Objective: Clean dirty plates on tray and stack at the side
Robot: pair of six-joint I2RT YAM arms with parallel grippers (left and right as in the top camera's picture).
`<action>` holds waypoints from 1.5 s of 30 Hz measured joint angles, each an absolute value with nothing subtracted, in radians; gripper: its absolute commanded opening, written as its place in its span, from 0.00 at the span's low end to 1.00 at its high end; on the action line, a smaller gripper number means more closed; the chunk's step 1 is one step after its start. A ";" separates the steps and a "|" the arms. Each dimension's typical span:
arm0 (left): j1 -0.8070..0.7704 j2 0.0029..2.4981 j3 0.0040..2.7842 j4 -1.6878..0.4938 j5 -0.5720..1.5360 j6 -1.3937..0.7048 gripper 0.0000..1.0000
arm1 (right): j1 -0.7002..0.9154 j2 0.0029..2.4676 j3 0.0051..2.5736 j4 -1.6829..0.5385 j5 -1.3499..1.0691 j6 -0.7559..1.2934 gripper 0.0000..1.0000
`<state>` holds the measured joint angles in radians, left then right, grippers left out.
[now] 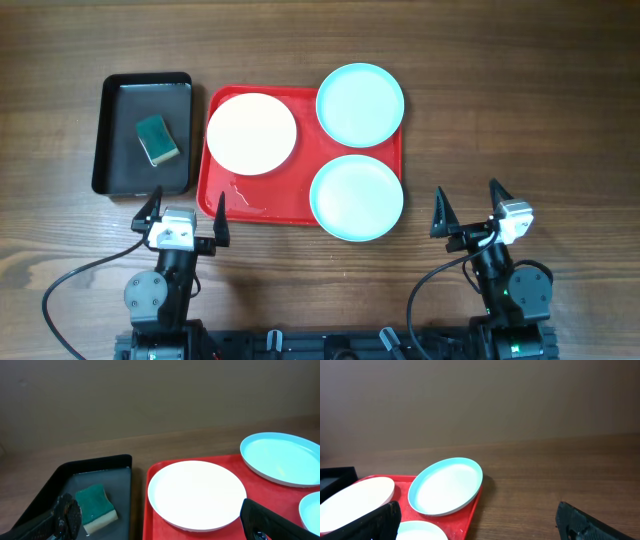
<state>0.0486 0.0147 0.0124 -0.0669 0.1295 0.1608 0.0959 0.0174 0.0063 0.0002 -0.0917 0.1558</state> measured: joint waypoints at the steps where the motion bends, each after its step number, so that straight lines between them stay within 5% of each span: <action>1: 0.049 0.015 0.012 -0.067 0.130 0.161 1.00 | 0.096 0.017 0.007 0.000 -0.092 0.156 1.00; 23: 0.049 0.044 0.094 -0.157 0.039 0.056 1.00 | 0.096 0.039 0.060 0.054 -0.141 0.171 1.00; 36: 0.049 0.427 0.654 -0.573 -0.044 -0.094 1.00 | 0.096 0.433 0.435 0.004 -0.240 0.176 1.00; 45: 0.049 0.891 1.150 -0.986 -0.082 -0.182 1.00 | 0.096 0.846 0.796 -0.307 -0.310 0.178 1.00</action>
